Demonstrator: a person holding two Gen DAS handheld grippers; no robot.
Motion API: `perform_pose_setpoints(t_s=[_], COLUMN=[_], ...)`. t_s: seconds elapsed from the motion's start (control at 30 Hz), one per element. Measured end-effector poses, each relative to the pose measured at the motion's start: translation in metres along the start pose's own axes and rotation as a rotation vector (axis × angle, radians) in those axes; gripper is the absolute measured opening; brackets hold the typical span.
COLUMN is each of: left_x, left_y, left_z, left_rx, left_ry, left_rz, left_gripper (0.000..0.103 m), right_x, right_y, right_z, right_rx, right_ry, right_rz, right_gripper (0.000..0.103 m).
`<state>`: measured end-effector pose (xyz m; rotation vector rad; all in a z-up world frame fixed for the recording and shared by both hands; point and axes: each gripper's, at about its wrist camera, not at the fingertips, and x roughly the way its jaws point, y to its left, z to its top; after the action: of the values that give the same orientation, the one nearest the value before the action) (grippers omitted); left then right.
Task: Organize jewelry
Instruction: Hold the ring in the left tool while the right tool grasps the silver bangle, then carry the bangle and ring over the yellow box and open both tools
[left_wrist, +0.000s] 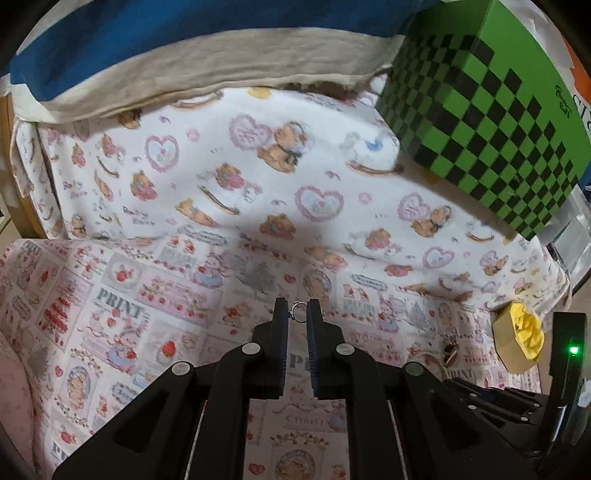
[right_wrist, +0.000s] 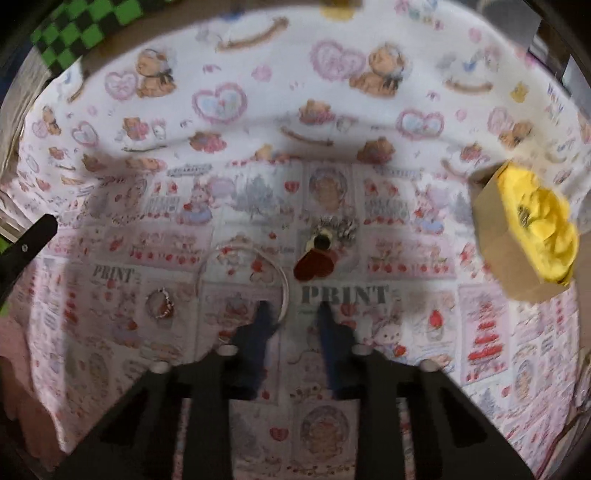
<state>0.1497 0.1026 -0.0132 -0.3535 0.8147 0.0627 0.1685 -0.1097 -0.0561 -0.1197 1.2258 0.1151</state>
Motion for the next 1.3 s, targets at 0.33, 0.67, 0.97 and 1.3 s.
perform_pose_setpoints(t_s=[0.33, 0.67, 0.97, 1.3], left_x=[-0.002, 0.002, 0.005, 0.005], left_y=[-0.005, -0.010, -0.010, -0.012], left_z=[-0.001, -0.002, -0.002, -0.005], left_rx=[0.009, 0.036, 0.050, 0.074], left_ry=[-0.010, -0.008, -0.005, -0.009], left_rz=[0.003, 0.018, 0.027, 0.027], left_gripper=[0.009, 0.009, 0.009, 0.009], right_x=[-0.020, -0.017, -0.001, -0.016], right_y=[-0.055, -0.035, -0.018, -0.053], right_z=[0.019, 0.008, 0.006, 0.000], right_rx=[-0.026, -0.026, -0.044, -0.015], right_ry=[-0.056, -0.094, -0.100, -0.100], right_rz=[-0.047, -0.039, -0.128, -0.017], right_gripper=[0.023, 0.074, 0.082, 0.067])
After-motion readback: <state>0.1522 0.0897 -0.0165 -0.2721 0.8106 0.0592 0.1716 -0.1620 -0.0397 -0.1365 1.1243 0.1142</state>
